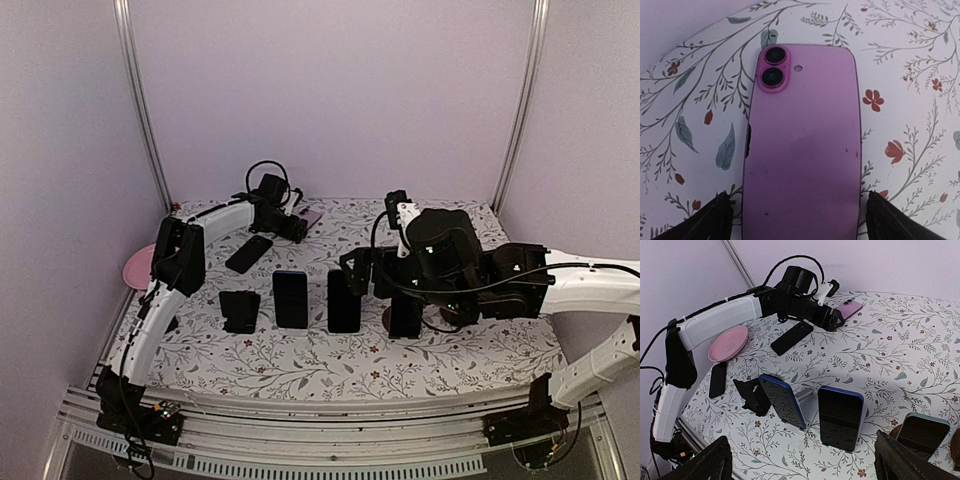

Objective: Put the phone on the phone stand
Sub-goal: Move the phone to the center of the board.

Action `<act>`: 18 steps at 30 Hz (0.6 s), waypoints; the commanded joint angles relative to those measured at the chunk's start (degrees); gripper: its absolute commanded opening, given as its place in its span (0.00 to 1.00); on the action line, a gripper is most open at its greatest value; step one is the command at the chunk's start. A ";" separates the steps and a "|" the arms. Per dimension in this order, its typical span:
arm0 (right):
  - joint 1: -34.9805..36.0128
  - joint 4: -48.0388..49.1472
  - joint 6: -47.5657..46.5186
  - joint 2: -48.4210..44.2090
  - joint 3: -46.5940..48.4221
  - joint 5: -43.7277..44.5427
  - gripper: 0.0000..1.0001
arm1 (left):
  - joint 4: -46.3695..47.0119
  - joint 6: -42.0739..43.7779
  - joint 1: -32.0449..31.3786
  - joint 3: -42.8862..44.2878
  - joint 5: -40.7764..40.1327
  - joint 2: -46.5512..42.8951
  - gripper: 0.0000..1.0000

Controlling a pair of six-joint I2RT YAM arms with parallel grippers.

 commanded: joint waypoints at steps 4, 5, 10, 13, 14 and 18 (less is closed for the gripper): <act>-0.31 0.23 0.01 0.03 0.82 0.74 0.99 | -3.58 -1.04 -1.24 -0.12 -2.33 2.88 0.78; -0.32 0.24 0.00 -0.13 0.73 0.75 0.99 | -3.58 -1.16 -1.28 -0.26 -2.27 2.79 0.76; -0.32 0.24 0.23 -0.71 0.27 0.74 0.99 | -3.58 -1.85 -1.19 -1.91 -2.44 1.35 0.68; -0.28 0.24 0.43 -0.91 -0.02 0.73 0.99 | -3.26 -2.85 -1.00 -4.25 -3.46 -0.28 0.66; -0.32 0.21 0.51 -0.99 -0.10 0.73 0.99 | -3.11 -3.07 -0.93 -5.30 -3.89 -1.03 0.65; -0.32 0.54 0.65 -1.33 -0.49 0.51 0.99 | -1.68 -4.25 -0.59 -11.18 -4.66 -4.58 0.63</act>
